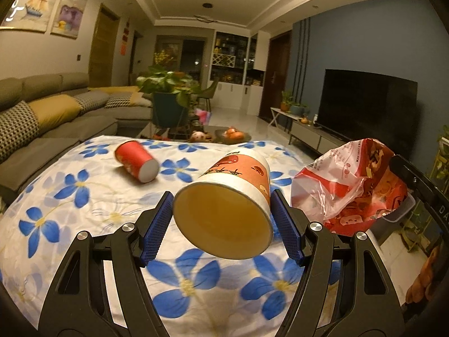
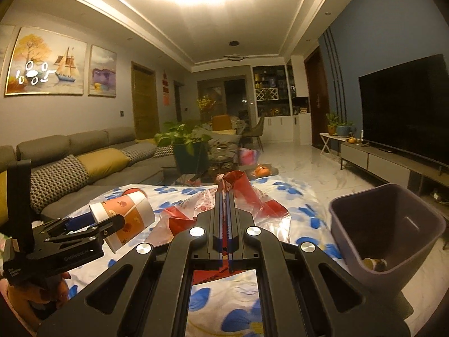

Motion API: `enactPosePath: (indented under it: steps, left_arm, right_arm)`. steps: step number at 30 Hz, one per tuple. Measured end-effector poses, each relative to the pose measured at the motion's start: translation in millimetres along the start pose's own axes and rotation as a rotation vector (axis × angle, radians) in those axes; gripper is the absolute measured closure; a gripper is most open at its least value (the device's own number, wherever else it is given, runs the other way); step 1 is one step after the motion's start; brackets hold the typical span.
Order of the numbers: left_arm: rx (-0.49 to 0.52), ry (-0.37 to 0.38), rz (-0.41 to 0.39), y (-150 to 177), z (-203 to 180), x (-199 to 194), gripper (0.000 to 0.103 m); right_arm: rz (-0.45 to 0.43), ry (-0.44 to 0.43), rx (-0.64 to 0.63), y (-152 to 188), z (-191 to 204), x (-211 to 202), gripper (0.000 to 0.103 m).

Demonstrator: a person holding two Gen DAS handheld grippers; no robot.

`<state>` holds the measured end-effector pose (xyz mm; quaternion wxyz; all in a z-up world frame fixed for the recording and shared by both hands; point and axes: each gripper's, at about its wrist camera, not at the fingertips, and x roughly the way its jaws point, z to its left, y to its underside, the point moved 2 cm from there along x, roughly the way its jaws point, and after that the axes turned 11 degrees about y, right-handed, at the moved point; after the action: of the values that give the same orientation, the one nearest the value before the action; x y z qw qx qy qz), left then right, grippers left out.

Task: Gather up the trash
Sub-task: 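Lift the white cup with the left tool while the right tool lifts the red bag, then carry the cup and bag over the grey bin and open both tools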

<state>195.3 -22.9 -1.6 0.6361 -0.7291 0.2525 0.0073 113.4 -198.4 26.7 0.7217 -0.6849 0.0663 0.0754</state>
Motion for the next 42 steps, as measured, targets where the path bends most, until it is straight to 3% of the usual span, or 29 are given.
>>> enactPosePath:
  steps: [21, 42]
  left_arm:
    - [0.083, 0.130, 0.011, -13.8, -70.2, 49.8, 0.034]
    - [0.146, 0.360, -0.006, -33.1, -195.1, 131.9, 0.034]
  right_arm:
    - [-0.062, 0.227, 0.080, -18.8, -94.6, -5.8, 0.100]
    - [-0.101, 0.520, 0.145, -23.0, -204.4, -1.2, 0.100]
